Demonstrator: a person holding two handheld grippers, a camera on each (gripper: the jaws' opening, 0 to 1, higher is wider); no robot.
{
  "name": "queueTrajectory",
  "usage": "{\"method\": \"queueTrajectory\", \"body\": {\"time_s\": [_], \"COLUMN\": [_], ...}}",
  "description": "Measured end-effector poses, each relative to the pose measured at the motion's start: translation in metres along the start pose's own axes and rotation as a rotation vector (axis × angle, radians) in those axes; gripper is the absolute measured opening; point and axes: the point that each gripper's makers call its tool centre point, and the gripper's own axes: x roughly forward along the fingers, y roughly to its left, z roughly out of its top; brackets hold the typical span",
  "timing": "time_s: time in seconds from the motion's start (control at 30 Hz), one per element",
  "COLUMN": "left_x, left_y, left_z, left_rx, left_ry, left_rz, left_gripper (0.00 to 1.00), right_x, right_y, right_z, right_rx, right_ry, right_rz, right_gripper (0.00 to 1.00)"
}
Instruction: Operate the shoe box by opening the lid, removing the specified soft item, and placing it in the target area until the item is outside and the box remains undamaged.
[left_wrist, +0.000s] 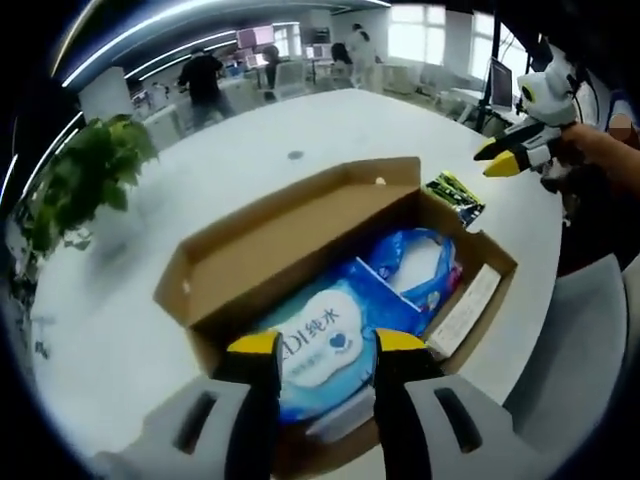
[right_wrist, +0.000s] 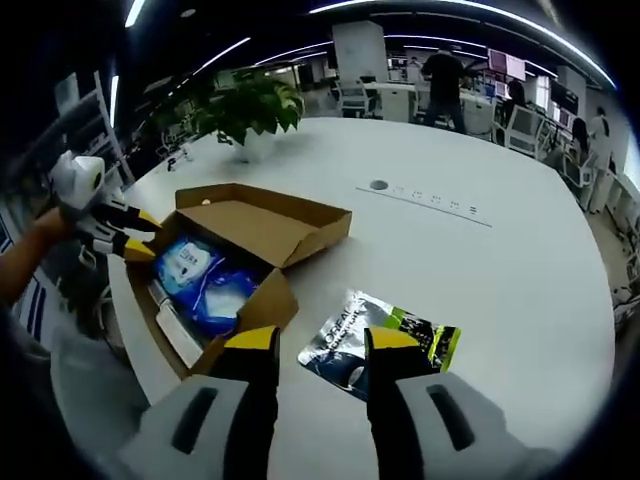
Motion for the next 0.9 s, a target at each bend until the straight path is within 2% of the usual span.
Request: {"method": "queueTrajectory", "body": {"time_s": [0.3, 0.63, 0.9], "left_x": [-0.012, -0.023, -0.026], "left_y": [0.022, 0.041, 0.052], "left_z": [-0.021, -0.037, -0.059], "left_rx": [-0.050, -0.080, -0.125], "left_ry": [0.016, 0.017, 0.039], "left_rz": [0.069, 0.114, 0.141], "left_gripper": [0.33, 0.33, 0.32], "right_x": [0.014, 0.030, 0.043], "right_y": [0.038, 0.066, 0.088], "right_z": [0.009, 0.011, 0.011], "right_rx": [-0.021, -0.034, -0.050], "right_ry": [-0.015, -0.013, -0.009], "right_rz": [0.076, 0.128, 0.169], "right_gripper": [0.31, 0.31, 0.32]}}
